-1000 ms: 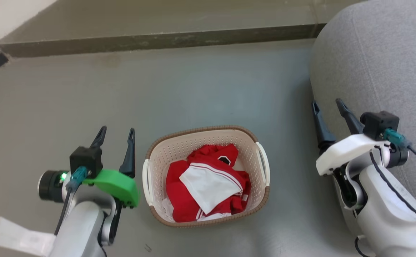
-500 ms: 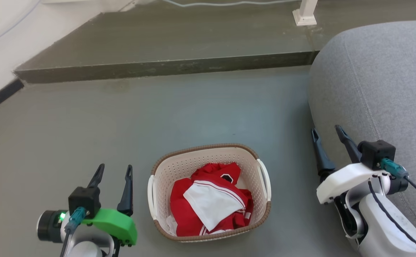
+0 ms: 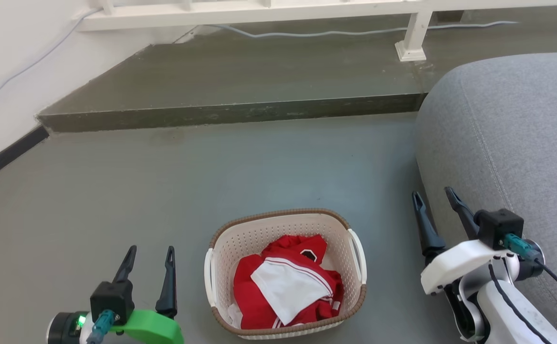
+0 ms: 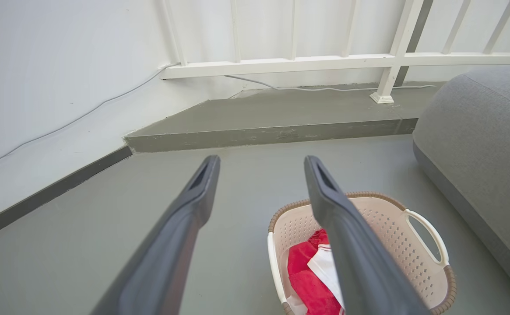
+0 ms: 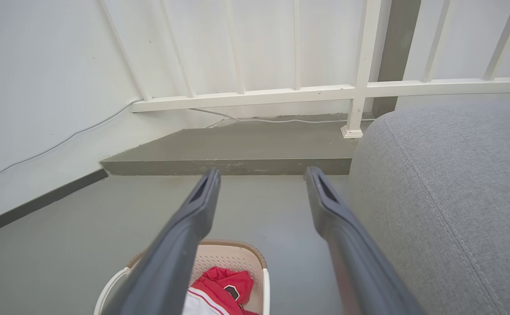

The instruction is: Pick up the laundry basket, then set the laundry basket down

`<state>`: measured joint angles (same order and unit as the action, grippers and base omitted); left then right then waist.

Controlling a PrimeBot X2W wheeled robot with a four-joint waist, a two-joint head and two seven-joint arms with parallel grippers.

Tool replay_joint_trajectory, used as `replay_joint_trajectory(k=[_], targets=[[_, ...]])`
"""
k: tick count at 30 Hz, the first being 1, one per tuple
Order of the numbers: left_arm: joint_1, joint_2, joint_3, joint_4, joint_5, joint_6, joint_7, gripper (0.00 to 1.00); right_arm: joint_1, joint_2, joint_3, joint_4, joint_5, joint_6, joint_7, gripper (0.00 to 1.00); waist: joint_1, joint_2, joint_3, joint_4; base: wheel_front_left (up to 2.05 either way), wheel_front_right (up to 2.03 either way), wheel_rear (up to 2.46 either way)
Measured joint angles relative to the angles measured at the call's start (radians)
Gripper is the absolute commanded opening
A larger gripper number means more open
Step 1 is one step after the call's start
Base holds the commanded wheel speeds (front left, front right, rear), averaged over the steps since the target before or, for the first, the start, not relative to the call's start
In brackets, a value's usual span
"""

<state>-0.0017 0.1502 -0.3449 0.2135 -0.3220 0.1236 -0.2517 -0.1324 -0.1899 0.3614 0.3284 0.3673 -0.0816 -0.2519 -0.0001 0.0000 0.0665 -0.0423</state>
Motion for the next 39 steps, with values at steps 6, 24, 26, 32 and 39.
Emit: replay_joint_trajectory(k=[6,24,26,32,39], targets=[[0.037,-0.008,0.012,-0.044,0.039,0.0,0.0,1.0,0.037,0.001,-0.005,-0.019,-0.008,-0.002,0.0,1.0,0.0,0.0,-0.017,-0.004,0.0,0.0,0.0],[0.117,-0.036,0.055,-0.171,0.101,0.0,0.05,1.0,0.102,0.002,-0.016,-0.057,-0.021,-0.017,0.0,1.0,0.0,0.0,-0.045,-0.013,0.0,0.0,0.0],[0.128,-0.039,0.059,-0.183,0.107,0.0,0.058,1.0,0.102,0.002,-0.016,-0.059,-0.024,-0.017,0.0,1.0,0.0,0.0,-0.046,-0.013,0.0,0.0,0.0],[0.144,-0.045,0.072,-0.205,0.116,0.0,0.075,1.0,0.106,0.002,-0.017,-0.065,-0.026,-0.019,0.0,1.0,0.0,0.0,-0.05,-0.015,0.0,0.0,0.0],[0.169,-0.053,0.083,-0.228,0.12,0.0,0.101,1.0,0.127,0.002,-0.016,-0.068,-0.027,-0.019,0.0,1.0,0.0,0.0,-0.062,-0.016,0.0,0.0,0.0]])
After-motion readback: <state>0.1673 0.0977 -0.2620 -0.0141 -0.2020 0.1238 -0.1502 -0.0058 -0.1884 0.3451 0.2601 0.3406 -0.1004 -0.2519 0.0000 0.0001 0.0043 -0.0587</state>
